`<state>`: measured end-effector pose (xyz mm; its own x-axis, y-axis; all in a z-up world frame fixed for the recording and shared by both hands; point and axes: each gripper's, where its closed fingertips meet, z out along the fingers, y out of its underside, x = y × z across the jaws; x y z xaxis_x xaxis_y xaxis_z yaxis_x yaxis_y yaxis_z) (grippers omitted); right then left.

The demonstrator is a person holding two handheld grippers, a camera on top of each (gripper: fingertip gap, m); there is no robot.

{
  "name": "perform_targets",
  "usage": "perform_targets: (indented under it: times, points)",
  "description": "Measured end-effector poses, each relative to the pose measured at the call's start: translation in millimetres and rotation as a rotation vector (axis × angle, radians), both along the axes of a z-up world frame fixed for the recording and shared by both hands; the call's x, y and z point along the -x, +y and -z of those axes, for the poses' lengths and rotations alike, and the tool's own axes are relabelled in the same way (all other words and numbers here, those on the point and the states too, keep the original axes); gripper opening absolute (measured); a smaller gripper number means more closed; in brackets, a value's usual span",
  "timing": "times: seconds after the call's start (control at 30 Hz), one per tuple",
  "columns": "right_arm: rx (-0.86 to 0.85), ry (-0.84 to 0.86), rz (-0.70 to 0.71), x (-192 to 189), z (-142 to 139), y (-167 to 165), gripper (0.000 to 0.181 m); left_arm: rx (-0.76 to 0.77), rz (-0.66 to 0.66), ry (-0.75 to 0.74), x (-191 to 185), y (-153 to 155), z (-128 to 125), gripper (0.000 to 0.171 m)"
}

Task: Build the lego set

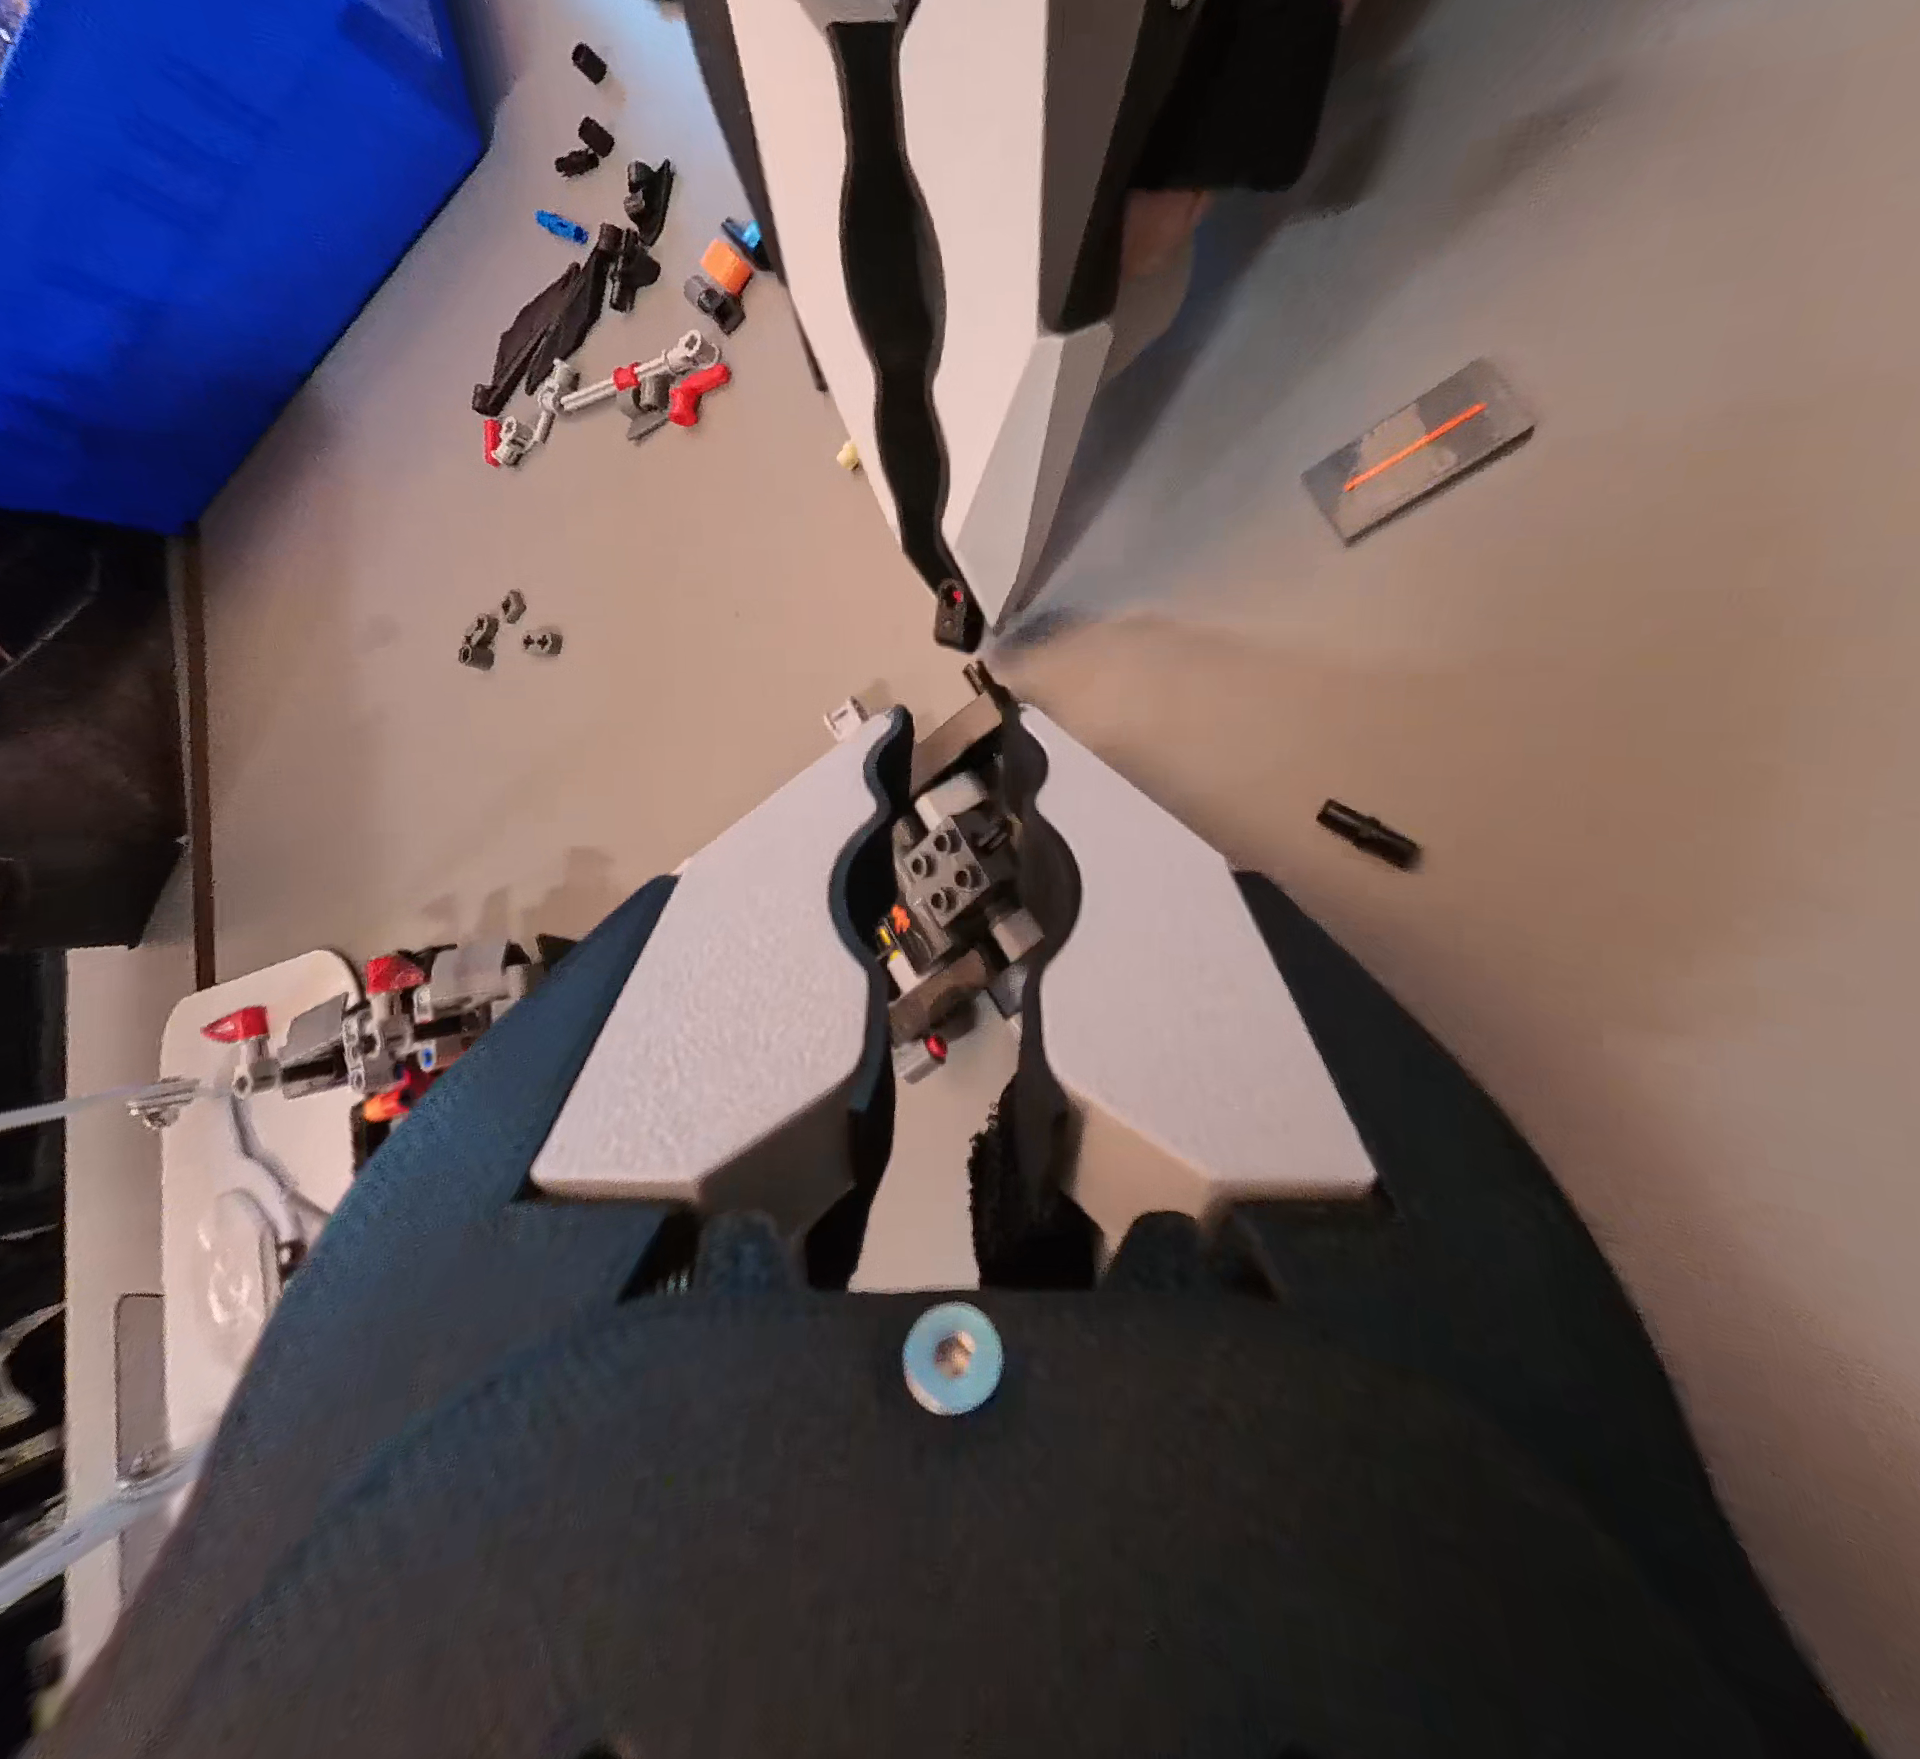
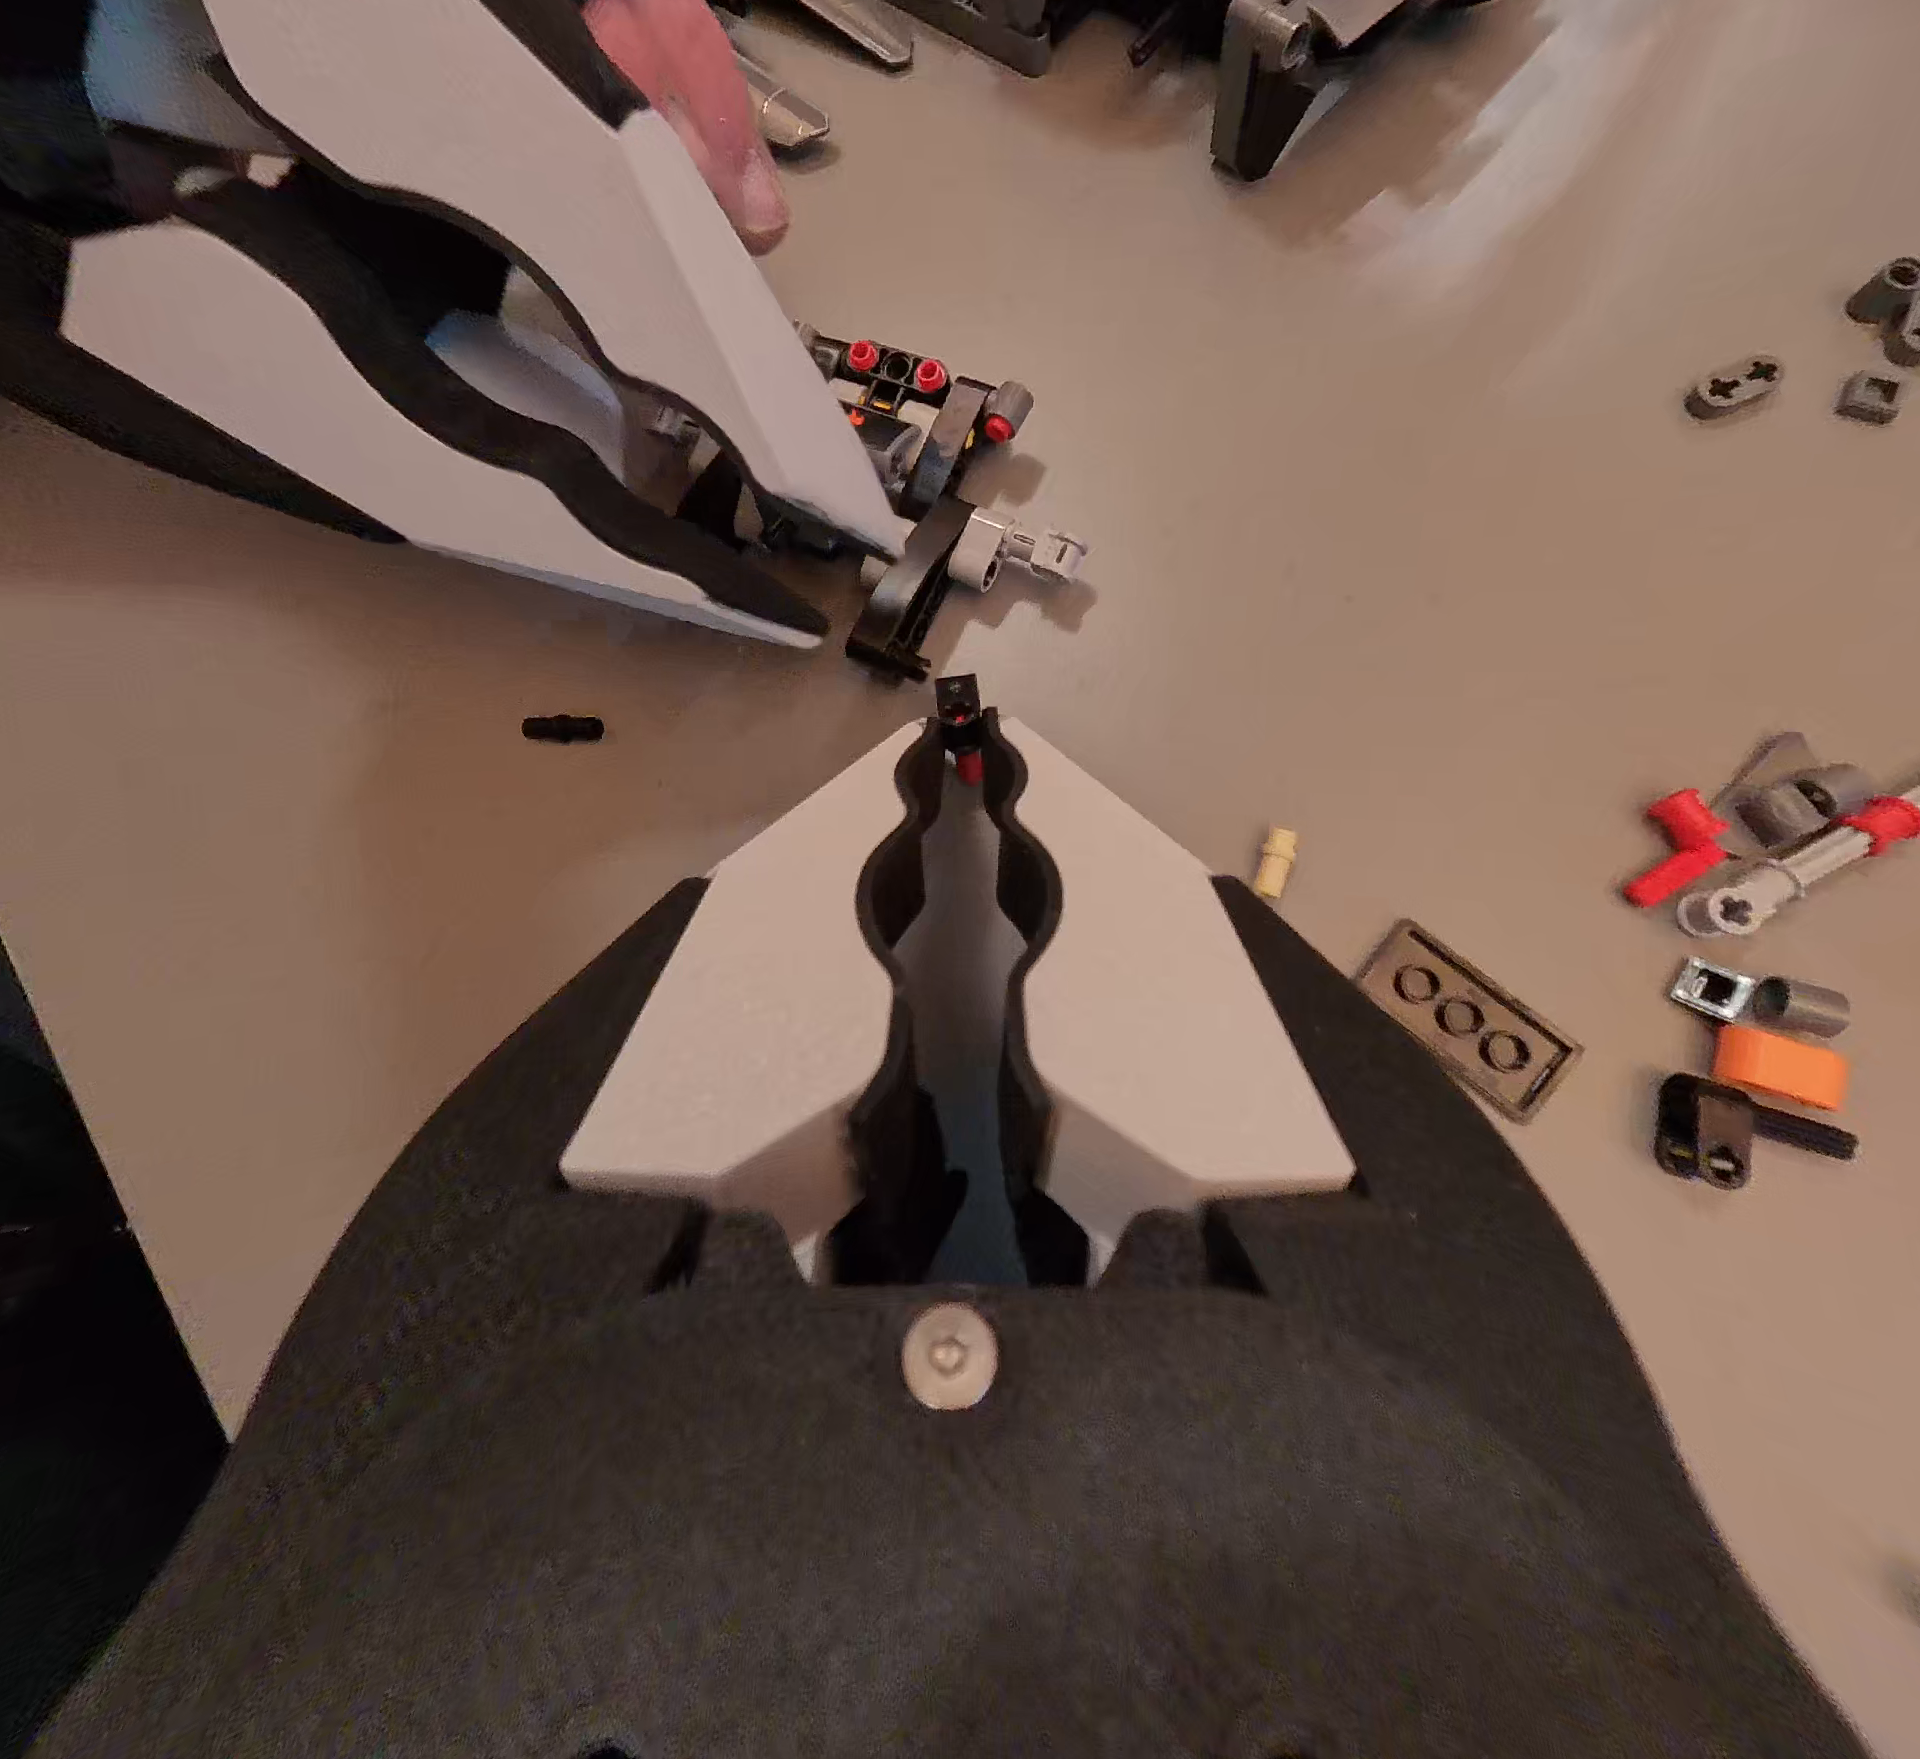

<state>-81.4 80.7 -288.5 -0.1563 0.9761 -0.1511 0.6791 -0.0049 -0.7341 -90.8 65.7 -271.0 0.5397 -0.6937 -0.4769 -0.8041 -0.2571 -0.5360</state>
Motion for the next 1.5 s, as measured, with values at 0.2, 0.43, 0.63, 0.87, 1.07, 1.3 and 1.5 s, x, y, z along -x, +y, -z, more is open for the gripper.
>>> perform_targets:
  times: [0.2, 0.43, 0.63, 0.87, 1.07, 1.3, 1.5]
  points:
    - [-0.004, 0.008, 0.002, 3.9, 0.6, 0.2, 0.005, 0.004, 0.019, 0.045, 1.1, 3.8, 12.7, 0.011]
    - [0.003, 0.016, 0.020, 7.3, 0.5, 3.8, 0.005, -0.010, 0.022, 0.014, 1.7, 7.4, 12.1, 0.008]
    - [-0.011, 0.023, 0.002, 7.5, 0.2, 2.3, 0.005, -0.021, 0.013, 0.005, 1.1, 7.9, 12.0, 0.008]
    - [-0.019, 0.026, -0.005, 6.0, 0.1, 1.3, 0.005, -0.025, 0.000, -0.005, 0.5, 7.3, 12.1, 0.007]
    - [-0.072, 0.035, 0.002, 4.9, 0.2, 0.0, 0.004, -0.037, -0.024, 0.002, 0.2, 6.2, 12.2, 0.006]
    - [-0.100, 0.036, 0.029, 4.9, 0.4, 0.2, 0.004, -0.048, -0.051, 0.006, -0.3, 6.6, 11.9, 0.005]
    - [-0.107, 0.036, 0.049, 4.7, 0.3, -0.9, 0.004, -0.056, -0.059, 0.007, -0.5, 6.1, 12.0, 0.004]
